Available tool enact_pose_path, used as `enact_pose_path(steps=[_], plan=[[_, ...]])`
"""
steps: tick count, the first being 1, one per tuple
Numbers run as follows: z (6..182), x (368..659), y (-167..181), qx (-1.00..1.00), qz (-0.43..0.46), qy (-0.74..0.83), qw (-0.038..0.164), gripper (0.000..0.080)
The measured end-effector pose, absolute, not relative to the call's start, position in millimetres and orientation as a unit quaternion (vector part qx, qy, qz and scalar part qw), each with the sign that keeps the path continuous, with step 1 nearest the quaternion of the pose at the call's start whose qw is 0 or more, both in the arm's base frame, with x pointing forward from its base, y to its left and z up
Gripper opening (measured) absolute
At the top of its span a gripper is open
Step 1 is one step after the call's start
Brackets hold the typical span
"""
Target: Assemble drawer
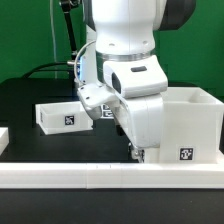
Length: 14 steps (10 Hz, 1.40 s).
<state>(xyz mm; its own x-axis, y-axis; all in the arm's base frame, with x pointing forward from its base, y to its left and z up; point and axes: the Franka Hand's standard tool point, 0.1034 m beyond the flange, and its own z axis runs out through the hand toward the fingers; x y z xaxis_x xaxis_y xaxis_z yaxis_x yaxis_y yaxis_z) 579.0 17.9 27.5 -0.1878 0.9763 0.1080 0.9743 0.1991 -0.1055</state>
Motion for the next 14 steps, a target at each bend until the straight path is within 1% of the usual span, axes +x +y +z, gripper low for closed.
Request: enact_pose_path(steps=[1, 3, 5, 6, 7, 8, 10, 11, 13, 14], plan=[[28.2, 578.2, 23.0, -0.637, 0.010, -0.767, 0.079, 0.0649], [32.9, 580.3, 31.9, -0.653, 0.014, -0.753, 0.079, 0.0649], [33.9, 580.3, 32.2, -0.666, 0.018, -0.741, 0.080, 0.0649], [33.7, 581.0, 23.2, -0.659, 0.017, -0.748, 0.077, 0.0649], [33.0, 580.1, 7.3, -0.656, 0.017, -0.751, 0.076, 0.0649], [38.8, 581.3, -5.9, -0.652, 0.018, -0.755, 0.069, 0.0649], [61.8, 582.3, -26.2, -0.660, 0.013, -0.750, 0.052, 0.0649], [76.2, 580.1, -39.1, -0.666, 0.007, -0.745, 0.040, 0.0649], [105.1, 571.2, -59.2, -0.676, -0.011, -0.736, 0.010, 0.0649], [111.7, 555.8, -66.2, -0.683, -0.023, -0.730, -0.004, 0.0649]])
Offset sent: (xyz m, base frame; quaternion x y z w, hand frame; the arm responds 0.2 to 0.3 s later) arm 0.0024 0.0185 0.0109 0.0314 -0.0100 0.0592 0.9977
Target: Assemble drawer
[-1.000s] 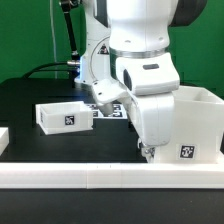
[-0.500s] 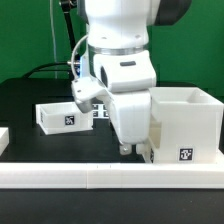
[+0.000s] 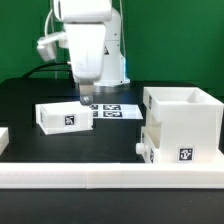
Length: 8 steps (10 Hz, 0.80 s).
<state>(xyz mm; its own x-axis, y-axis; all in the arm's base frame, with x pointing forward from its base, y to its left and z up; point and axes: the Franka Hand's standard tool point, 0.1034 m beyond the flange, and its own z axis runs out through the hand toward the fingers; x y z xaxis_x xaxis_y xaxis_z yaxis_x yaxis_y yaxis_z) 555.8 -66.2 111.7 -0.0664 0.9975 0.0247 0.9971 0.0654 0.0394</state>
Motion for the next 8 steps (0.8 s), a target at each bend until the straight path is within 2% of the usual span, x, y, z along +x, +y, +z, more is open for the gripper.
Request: enact_pose_path(steps=[2, 6, 7, 8], plan=[[109.4, 513.6, -79.2, 0.707, 0.033, 0.706, 0.005, 0.0649], [108.2, 517.8, -78.3, 0.706, 0.032, 0.707, 0.004, 0.0649], [107.9, 516.4, -82.9, 0.716, 0.042, 0.697, 0.012, 0.0649], [103.8, 499.2, -95.2, 0.738, 0.053, 0.673, 0.024, 0.0649]])
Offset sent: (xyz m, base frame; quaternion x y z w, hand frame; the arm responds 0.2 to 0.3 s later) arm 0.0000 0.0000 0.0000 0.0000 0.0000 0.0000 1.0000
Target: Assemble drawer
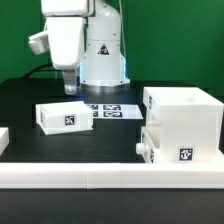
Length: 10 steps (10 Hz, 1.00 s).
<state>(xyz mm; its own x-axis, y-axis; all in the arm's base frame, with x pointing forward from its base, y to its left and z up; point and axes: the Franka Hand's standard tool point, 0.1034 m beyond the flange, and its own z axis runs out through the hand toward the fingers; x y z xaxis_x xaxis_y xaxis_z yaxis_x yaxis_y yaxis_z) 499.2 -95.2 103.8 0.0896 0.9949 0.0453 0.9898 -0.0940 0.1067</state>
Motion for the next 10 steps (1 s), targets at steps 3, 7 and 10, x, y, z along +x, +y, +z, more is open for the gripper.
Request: enact_pose_path(steps=[3, 7, 10], plan=[[90.7, 455.8, -111.0, 0.780, 0.051, 0.622, 0.029, 0.0649], [90.6, 457.4, -109.1, 0.864, 0.054, 0.500, 0.019, 0.0649], [77.5, 437.7, -103.5, 0.944, 0.050, 0.326, 0.005, 0.0649]])
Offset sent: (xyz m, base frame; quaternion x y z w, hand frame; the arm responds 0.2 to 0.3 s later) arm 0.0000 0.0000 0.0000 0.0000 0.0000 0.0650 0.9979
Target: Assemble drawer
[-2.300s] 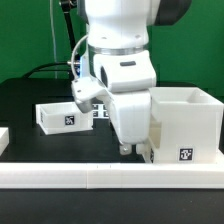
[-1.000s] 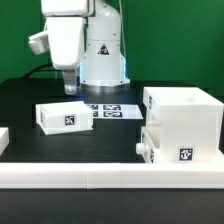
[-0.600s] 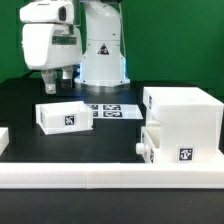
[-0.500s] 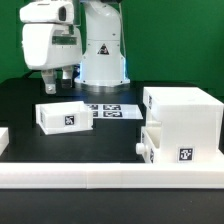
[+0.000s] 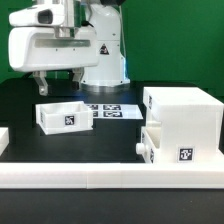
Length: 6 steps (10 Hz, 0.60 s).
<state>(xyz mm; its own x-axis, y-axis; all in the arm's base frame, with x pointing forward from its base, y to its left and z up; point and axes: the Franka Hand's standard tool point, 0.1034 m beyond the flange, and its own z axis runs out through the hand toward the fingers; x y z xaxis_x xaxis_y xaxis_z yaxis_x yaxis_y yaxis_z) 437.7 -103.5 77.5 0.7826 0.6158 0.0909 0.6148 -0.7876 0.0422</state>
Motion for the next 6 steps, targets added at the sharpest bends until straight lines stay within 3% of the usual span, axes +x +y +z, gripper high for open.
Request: enact_pose_path(steps=[4, 6], plan=[[61.4, 404.7, -83.0, 0.980, 0.022, 0.197, -0.015, 0.0649], [61.7, 406.4, -83.3, 0.980, 0.023, 0.199, -0.015, 0.0649]])
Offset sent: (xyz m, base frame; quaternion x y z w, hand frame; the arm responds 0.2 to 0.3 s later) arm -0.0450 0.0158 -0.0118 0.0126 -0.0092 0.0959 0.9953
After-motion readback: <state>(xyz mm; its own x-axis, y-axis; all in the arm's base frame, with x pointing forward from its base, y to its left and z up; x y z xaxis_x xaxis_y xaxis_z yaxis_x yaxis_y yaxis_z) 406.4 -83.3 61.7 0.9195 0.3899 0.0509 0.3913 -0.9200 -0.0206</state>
